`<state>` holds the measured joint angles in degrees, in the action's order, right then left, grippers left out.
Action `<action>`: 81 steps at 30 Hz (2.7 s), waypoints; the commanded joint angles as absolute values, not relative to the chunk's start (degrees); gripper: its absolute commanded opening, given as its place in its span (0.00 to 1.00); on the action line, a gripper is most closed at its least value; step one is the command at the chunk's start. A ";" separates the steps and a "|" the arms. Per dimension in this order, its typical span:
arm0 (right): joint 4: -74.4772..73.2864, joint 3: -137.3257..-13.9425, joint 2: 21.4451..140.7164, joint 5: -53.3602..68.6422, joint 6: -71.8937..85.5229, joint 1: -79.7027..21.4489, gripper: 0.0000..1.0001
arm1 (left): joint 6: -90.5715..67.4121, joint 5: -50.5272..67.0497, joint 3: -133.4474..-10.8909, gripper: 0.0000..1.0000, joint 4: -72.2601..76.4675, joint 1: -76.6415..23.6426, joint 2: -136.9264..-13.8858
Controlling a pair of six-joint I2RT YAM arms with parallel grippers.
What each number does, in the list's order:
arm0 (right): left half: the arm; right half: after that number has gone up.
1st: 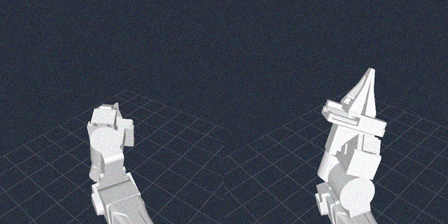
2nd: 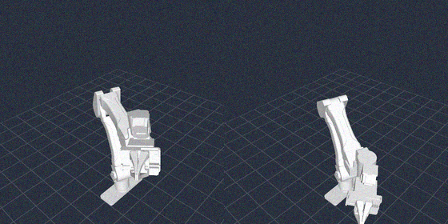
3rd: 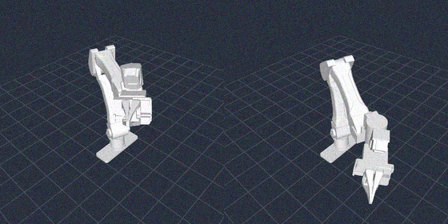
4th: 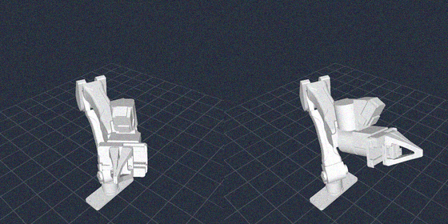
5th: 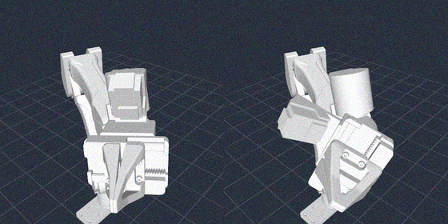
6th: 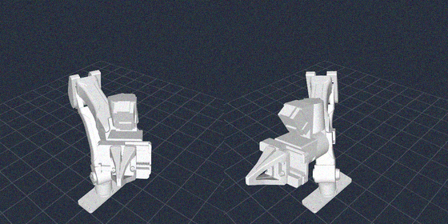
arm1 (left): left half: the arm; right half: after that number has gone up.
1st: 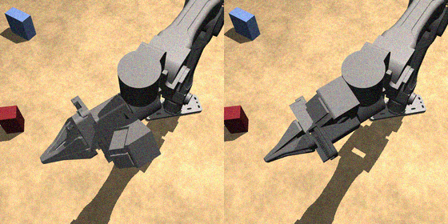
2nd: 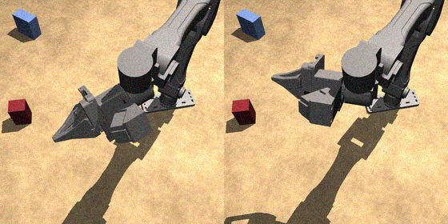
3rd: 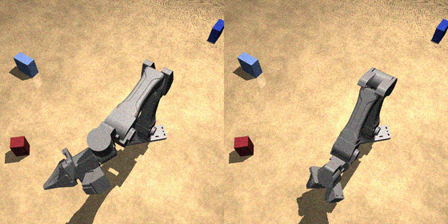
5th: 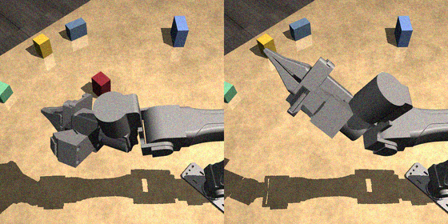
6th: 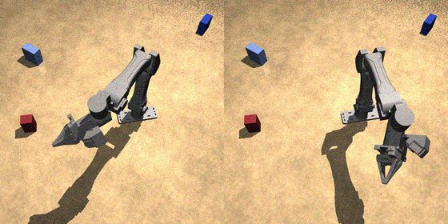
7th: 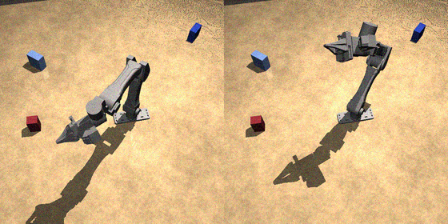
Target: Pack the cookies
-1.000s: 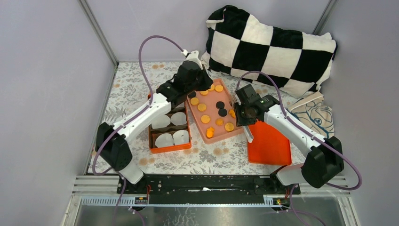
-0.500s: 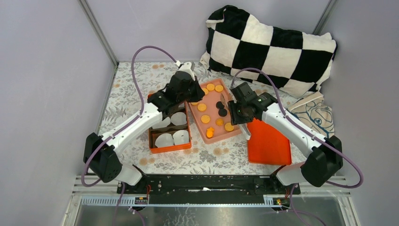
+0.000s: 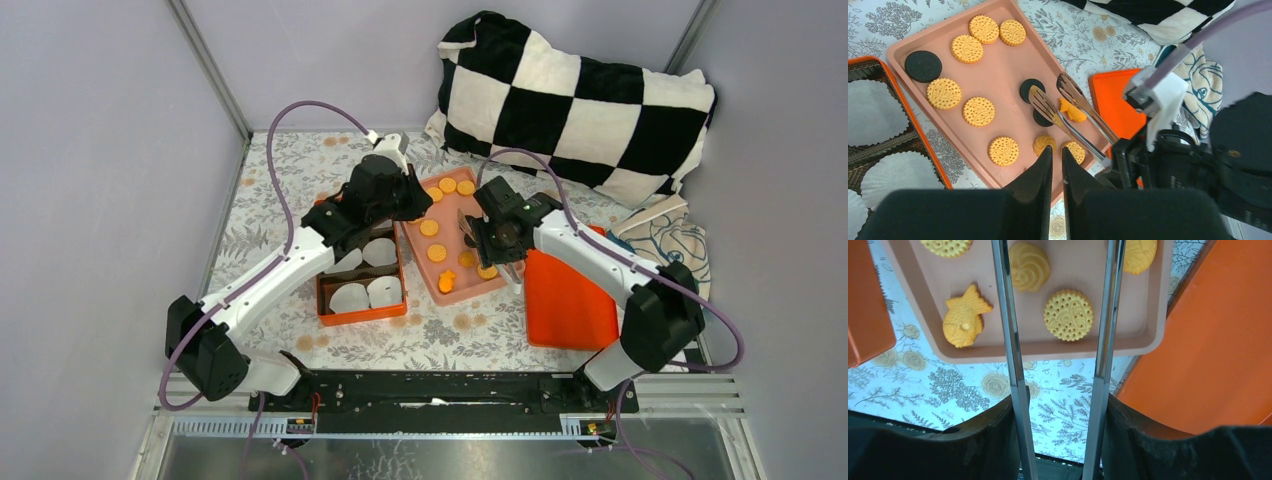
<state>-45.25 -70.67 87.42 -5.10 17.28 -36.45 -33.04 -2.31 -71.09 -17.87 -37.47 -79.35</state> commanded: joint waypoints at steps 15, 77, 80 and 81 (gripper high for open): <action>-42.88 -77.66 99.31 -8.83 15.20 -36.86 0.49 | -31.06 -3.69 -68.29 0.15 -19.42 -37.75 -77.34; -46.32 -116.36 123.31 -1.39 11.88 -49.60 0.55 | -36.58 -8.64 -61.77 0.27 -24.75 -18.72 -65.31; -46.55 -116.13 121.98 -3.92 12.04 -49.63 0.51 | -36.28 -8.26 -61.77 0.27 -24.57 -18.72 -65.25; -46.80 -115.60 120.84 -5.87 12.00 -49.65 0.50 | -36.19 -7.99 -61.88 0.27 -24.53 -18.72 -65.30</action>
<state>-47.29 -115.07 125.75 -1.39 12.67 -49.19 -37.60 -9.34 -62.48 -26.39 -19.07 -65.41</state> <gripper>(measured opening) 0.524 0.273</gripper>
